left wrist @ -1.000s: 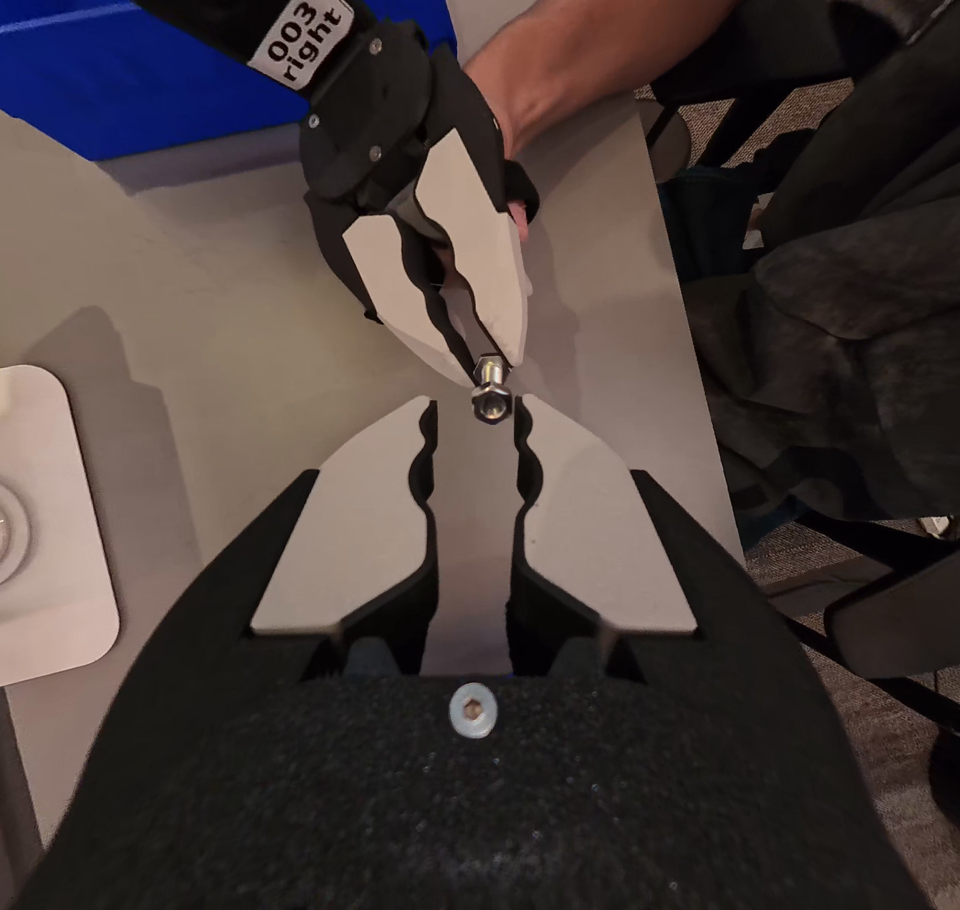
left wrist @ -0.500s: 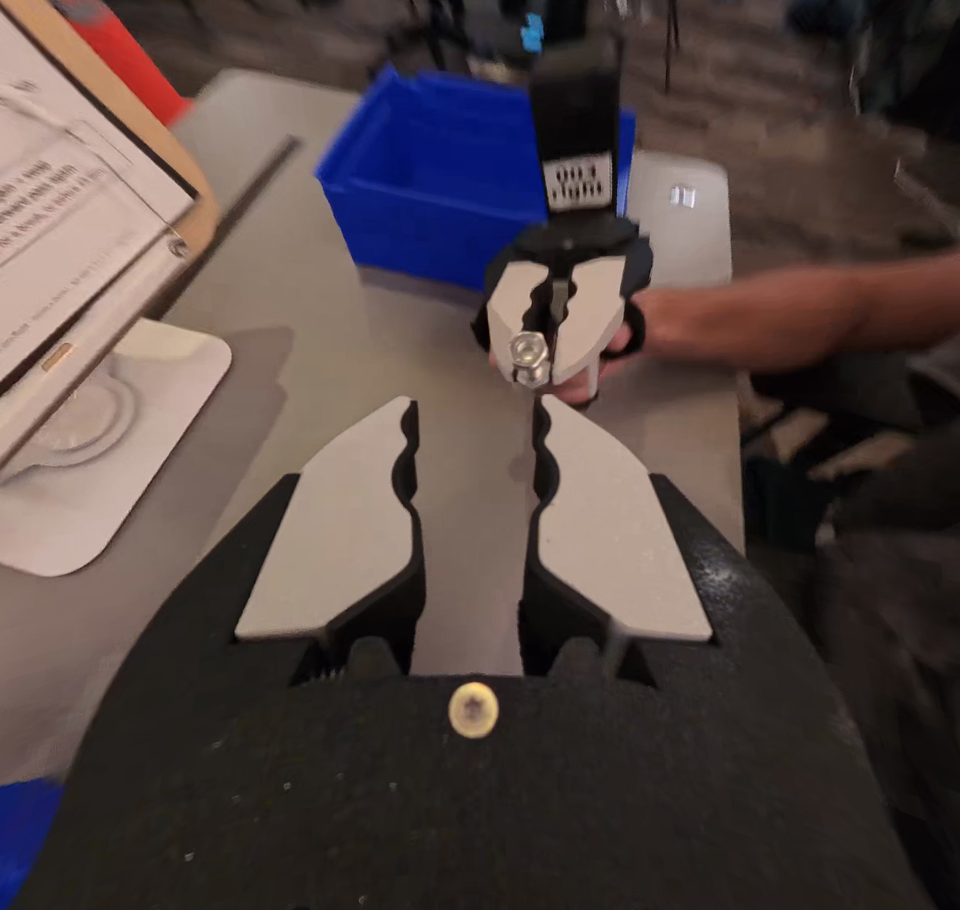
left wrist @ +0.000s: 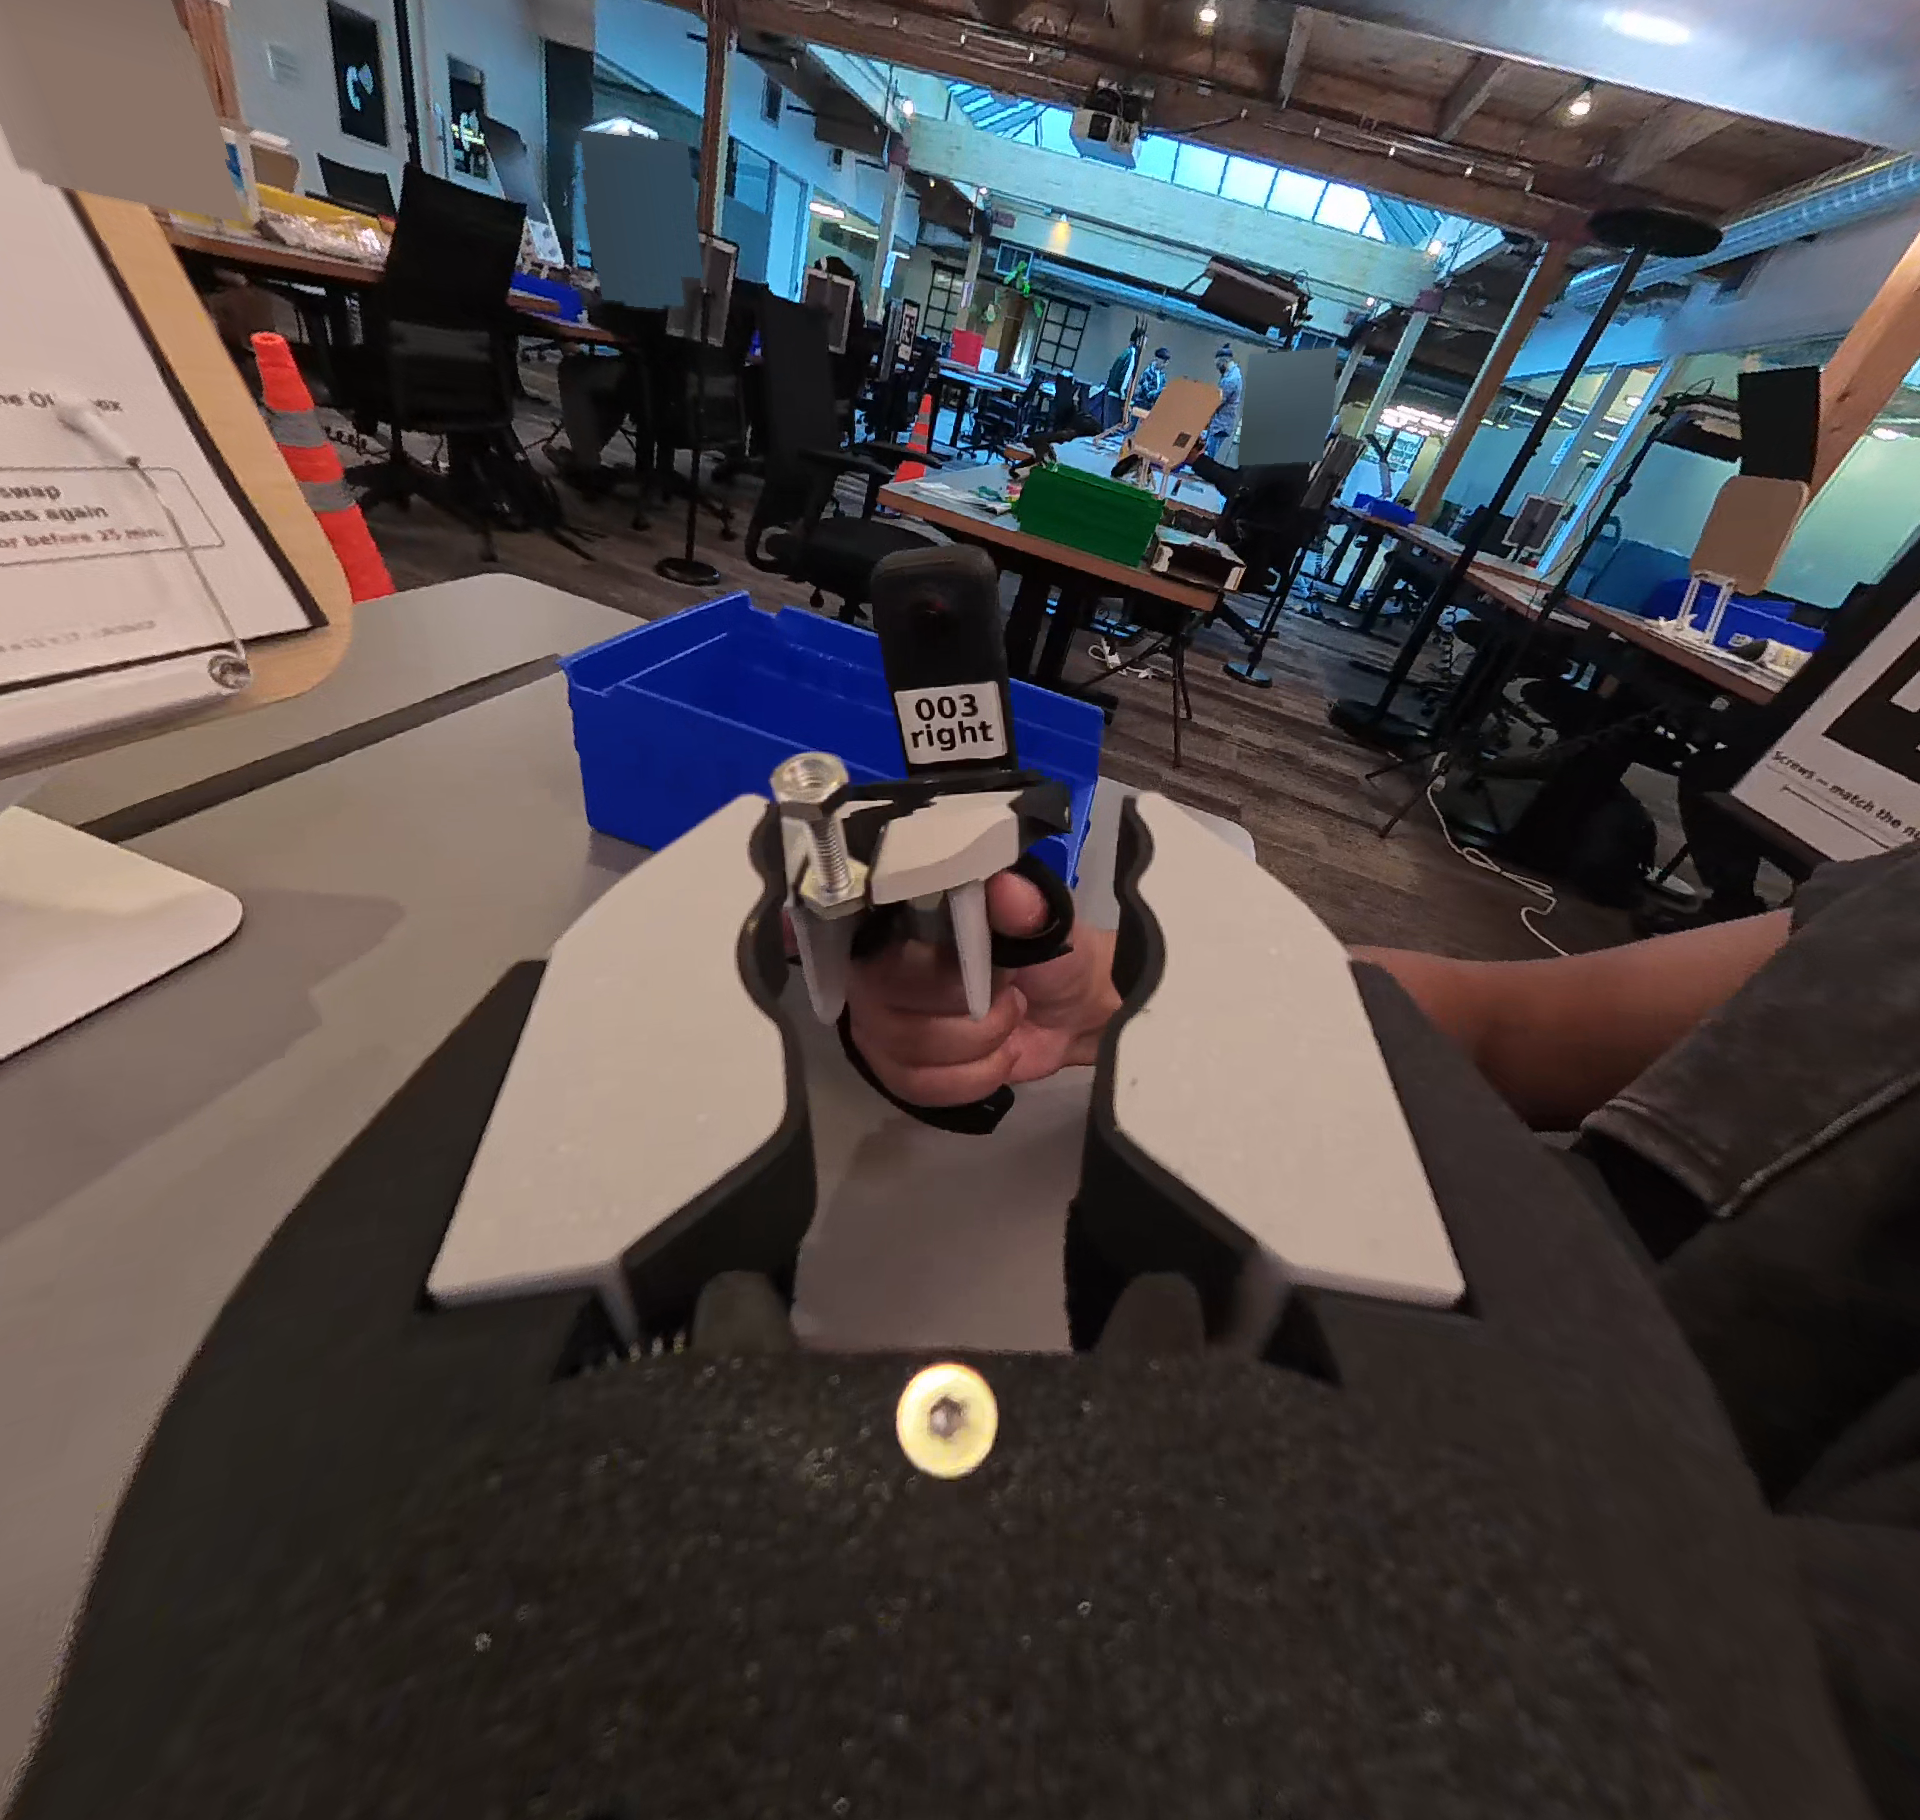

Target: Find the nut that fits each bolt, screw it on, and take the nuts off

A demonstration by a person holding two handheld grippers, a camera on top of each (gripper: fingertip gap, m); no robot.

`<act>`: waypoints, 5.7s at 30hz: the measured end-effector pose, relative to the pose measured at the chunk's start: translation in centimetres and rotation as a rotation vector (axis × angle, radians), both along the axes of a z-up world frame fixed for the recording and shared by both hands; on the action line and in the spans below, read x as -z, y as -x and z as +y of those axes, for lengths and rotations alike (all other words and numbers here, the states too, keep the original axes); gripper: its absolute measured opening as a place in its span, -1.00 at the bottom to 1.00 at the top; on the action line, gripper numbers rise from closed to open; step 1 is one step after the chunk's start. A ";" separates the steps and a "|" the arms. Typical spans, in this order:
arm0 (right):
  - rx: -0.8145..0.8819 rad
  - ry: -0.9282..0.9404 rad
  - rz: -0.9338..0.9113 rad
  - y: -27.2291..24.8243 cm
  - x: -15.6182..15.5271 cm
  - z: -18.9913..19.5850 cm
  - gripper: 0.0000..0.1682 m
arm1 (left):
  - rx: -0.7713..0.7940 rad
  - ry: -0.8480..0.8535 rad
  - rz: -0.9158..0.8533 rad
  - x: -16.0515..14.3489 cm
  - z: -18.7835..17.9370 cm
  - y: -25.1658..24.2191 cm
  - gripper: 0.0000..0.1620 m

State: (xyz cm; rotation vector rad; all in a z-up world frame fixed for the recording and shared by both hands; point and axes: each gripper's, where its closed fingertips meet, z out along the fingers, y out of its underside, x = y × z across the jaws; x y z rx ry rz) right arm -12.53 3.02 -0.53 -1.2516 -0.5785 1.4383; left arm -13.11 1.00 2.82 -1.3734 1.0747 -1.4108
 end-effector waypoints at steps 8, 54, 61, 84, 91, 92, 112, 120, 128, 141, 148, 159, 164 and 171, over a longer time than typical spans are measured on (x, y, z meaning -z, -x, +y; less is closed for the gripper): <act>0.002 -0.011 -0.033 0.5 0.2 -0.2 -0.83 | 0.016 0.009 -0.019 0.4 0.2 -0.5 -0.24; 0.009 0.036 -0.095 1.6 1.4 0.2 -0.83 | -0.163 -0.122 0.101 2.3 2.8 -0.1 -0.47; 0.017 0.040 -0.088 1.5 1.3 0.2 -0.83 | -0.184 -0.122 0.110 2.7 3.0 -0.2 -0.82; 0.684 -0.570 -0.742 0.8 3.6 2.2 -0.83 | -0.092 0.085 0.312 5.4 3.7 0.3 -0.83; 1.019 -0.773 -1.027 0.0 3.9 3.3 -0.83 | -0.278 0.143 0.311 6.4 5.4 0.2 -0.83; 1.047 -0.798 -1.065 0.0 4.0 3.4 -0.83 | -0.295 0.163 0.306 6.5 5.5 0.1 -0.83; 0.574 -0.428 -0.702 1.2 4.1 2.1 -0.83 | -0.080 -0.059 0.298 5.5 3.3 0.1 -0.83; 0.207 -0.263 -0.569 2.9 4.9 -0.2 -0.83 | 0.015 -0.298 0.449 6.4 1.6 1.5 -0.82; -0.106 -0.214 -0.482 4.7 5.0 -4.0 -0.83 | 0.310 -0.257 0.464 6.6 -2.2 3.4 -0.82; -0.413 -0.082 -0.328 6.1 4.0 -7.6 -0.83 | 0.537 -0.238 0.372 5.9 -5.7 4.6 -0.79; -0.296 -0.091 -0.297 5.0 3.2 -5.8 -0.83 | 0.418 -0.215 0.363 5.8 -3.7 3.4 -0.48; 0.137 -0.077 -0.207 1.9 1.3 -0.1 -0.83 | 0.145 -0.023 0.016 1.3 0.2 1.3 -0.18; 0.117 -0.065 -0.220 2.6 1.6 -0.3 -0.83 | 0.169 -0.016 0.045 2.3 -0.6 0.2 -0.15; 0.112 -0.047 -0.214 3.0 1.7 -0.2 -0.83 | 0.118 -0.025 0.034 2.1 0.3 0.1 -0.10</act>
